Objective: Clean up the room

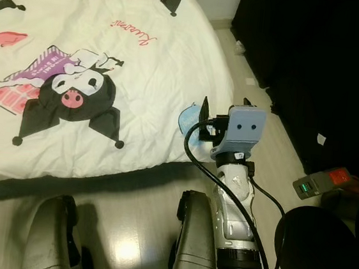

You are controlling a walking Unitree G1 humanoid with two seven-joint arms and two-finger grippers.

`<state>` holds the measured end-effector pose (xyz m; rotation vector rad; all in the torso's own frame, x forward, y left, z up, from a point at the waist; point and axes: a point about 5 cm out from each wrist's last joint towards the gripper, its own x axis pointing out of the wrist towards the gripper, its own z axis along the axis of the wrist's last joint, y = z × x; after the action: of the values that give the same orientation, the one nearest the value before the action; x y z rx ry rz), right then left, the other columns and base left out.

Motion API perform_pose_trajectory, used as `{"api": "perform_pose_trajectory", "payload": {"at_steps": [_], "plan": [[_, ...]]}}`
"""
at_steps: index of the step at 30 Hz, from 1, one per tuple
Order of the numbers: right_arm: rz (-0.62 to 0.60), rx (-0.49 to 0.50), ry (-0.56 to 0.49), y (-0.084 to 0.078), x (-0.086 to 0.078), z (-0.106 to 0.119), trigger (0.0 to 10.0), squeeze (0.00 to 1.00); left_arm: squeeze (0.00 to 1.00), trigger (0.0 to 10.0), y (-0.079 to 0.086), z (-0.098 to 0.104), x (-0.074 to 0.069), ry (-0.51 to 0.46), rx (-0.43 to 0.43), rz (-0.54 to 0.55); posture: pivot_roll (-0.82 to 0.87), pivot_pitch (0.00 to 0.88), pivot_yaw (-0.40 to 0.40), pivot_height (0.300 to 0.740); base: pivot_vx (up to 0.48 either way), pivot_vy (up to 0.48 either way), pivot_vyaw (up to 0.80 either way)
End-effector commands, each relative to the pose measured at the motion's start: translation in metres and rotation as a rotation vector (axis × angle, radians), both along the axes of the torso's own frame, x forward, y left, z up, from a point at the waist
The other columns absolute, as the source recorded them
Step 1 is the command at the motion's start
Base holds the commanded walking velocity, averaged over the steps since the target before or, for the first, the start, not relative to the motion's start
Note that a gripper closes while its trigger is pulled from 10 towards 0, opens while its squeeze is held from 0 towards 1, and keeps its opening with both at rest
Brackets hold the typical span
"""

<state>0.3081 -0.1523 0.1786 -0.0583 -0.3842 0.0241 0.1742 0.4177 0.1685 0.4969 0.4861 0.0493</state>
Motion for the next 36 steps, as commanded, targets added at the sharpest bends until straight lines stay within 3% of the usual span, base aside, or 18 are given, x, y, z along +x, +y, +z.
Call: {"api": "perform_pose_trajectory", "payload": {"at_steps": [1, 2, 3, 4, 5, 6, 7, 9, 10, 12, 13, 16, 23, 29, 36], "plan": [[0.004, 0.012, 0.010, 0.000, -0.001, -0.004, 10.0, 0.00, 0.00, 10.0, 0.004, -0.010, -0.007, 0.033, -0.005, 0.021, 0.05, 0.211, 0.041, 0.500, 0.000, 0.000, 0.00], [0.014, 0.014, -0.001, 0.001, 0.000, -0.001, 10.0, 0.00, 0.00, 10.0, 0.009, 0.029, 0.019, -0.210, 0.092, 0.131, 0.06, 0.208, 0.025, 0.500, 0.000, 0.000, 0.00], [0.031, 0.013, -0.016, 0.004, 0.002, 0.005, 10.0, 0.00, 0.00, 10.0, 0.003, 0.070, 0.040, -0.490, 0.103, 0.237, 0.06, 0.201, 0.013, 0.500, 0.000, 0.000, 0.00], [0.042, 0.012, -0.027, 0.006, 0.003, 0.009, 10.0, 0.00, 0.00, 10.0, -0.002, 0.100, 0.049, -0.677, 0.087, 0.314, 0.06, 0.199, 0.011, 0.500, 0.000, 0.000, 0.00], [0.065, 0.019, -0.049, 0.010, 0.003, 0.015, 10.0, 0.00, 0.00, 10.0, -0.018, 0.117, 0.058, -0.811, 0.007, 0.326, 0.06, 0.192, 0.006, 0.500, 0.000, 0.000, 0.00], [0.085, 0.026, -0.069, 0.013, 0.003, 0.021, 10.0, 0.00, 0.00, 10.0, -0.038, 0.121, 0.068, -0.865, -0.079, 0.287, 0.06, 0.190, 0.004, 0.500, 0.000, 0.000, 0.00], [0.085, 0.026, -0.069, 0.013, 0.003, 0.021, 10.0, 0.00, 0.00, 10.0, -0.038, 0.121, 0.068, -0.865, -0.079, 0.287, 0.06, 0.190, 0.004, 0.500, 0.000, 0.000, 0.00], [0.119, 0.040, -0.096, 0.020, 0.003, 0.031, 10.0, 0.00, 0.00, 10.0, -0.086, 0.120, 0.085, -0.896, -0.156, 0.145, 0.05, 0.180, -0.003, 0.500, 0.000, 0.000, 0.00], [0.136, 0.048, -0.107, 0.024, 0.002, 0.035, 10.0, 0.00, 0.00, 10.0, -0.117, 0.119, 0.092, -0.903, -0.111, 0.037, 0.04, 0.168, -0.007, 0.500, 0.000, 0.000, 0.00], [0.160, 0.060, -0.122, 0.029, 0.001, 0.039, 10.0, 0.00, 0.00, 10.0, -0.162, 0.116, 0.098, -0.919, -0.038, -0.127, 0.03, 0.154, -0.011, 0.500, 0.000, 0.000, 0.00], [0.167, 0.064, -0.127, 0.030, 0.000, 0.040, 10.0, 0.00, 0.00, 10.0, -0.176, 0.114, 0.100, -0.927, -0.015, -0.182, 0.03, 0.152, -0.011, 0.500, 0.000, 0.000, 0.00], [0.173, 0.069, -0.125, 0.030, 0.000, 0.039, 10.0, 0.00, 0.00, 10.0, -0.202, 0.104, 0.108, -0.925, -0.115, -0.226, 0.01, 0.133, -0.010, 0.500, 0.000, 0.000, 0.00], [0.155, 0.047, -0.113, 0.023, -0.002, 0.034, 10.0, 0.00, 0.00, 10.0, -0.219, 0.098, 0.120, -0.930, -0.158, -0.206, 0.00, 0.109, -0.012, 0.524, 0.000, 0.000, 0.00], [0.126, 0.029, -0.077, 0.015, -0.003, 0.022, 10.0, 0.00, 0.00, 10.0, -0.217, 0.086, 0.124, -0.865, -0.219, -0.158, -0.01, 0.093, -0.014, 0.544, 0.000, 0.000, 0.00], [0.125, 0.022, -0.049, 0.013, -0.003, 0.016, 10.0, 0.00, 0.00, 10.0, -0.224, 0.075, 0.123, -0.837, -0.233, -0.164, -0.01, 0.091, -0.015, 0.578, 0.000, 0.000, 0.00]]}}
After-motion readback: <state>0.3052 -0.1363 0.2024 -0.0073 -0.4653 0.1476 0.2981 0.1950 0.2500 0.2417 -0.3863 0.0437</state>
